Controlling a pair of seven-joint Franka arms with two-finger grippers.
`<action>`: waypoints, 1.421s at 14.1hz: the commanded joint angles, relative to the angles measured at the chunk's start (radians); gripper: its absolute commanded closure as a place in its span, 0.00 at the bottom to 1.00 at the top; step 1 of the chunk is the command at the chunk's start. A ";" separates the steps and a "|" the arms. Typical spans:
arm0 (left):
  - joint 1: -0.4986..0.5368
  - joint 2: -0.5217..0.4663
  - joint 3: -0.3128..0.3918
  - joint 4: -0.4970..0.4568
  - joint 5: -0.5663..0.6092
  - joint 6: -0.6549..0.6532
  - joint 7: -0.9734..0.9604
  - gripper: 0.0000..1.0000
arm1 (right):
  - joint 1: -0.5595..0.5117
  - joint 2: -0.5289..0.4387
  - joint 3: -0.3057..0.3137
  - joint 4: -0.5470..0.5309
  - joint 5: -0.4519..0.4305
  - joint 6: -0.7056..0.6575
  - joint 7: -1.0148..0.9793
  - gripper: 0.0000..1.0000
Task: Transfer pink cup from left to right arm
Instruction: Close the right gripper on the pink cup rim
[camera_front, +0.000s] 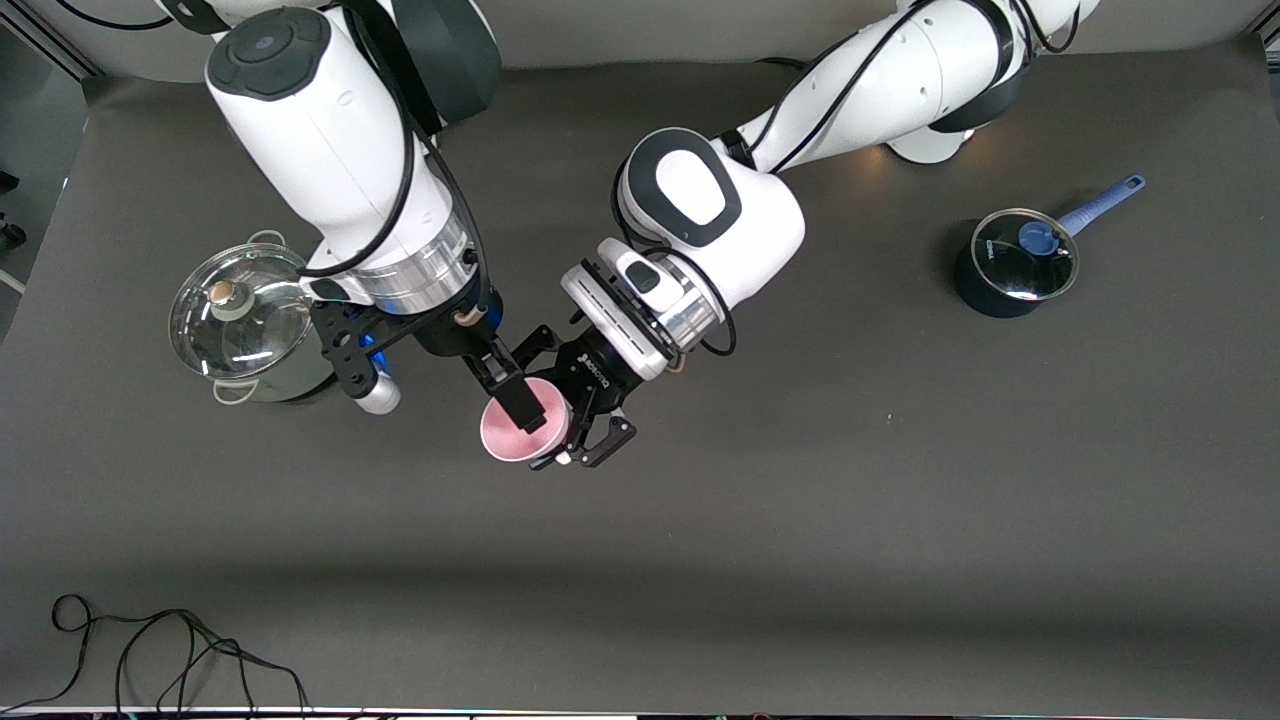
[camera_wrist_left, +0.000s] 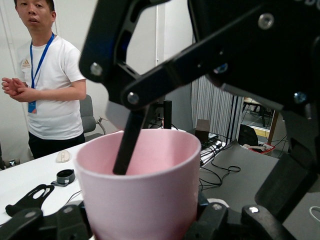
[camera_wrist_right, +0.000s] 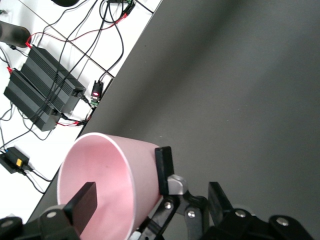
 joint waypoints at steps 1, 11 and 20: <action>-0.021 -0.009 0.019 0.017 0.001 0.018 -0.019 1.00 | -0.002 0.012 0.001 0.040 -0.017 -0.033 -0.015 0.01; -0.021 -0.009 0.019 0.017 0.001 0.019 -0.019 1.00 | -0.004 0.012 -0.002 0.069 -0.053 -0.099 -0.098 0.02; -0.021 -0.009 0.019 0.017 0.001 0.019 -0.019 1.00 | -0.004 0.012 -0.001 0.084 -0.054 -0.096 -0.103 0.52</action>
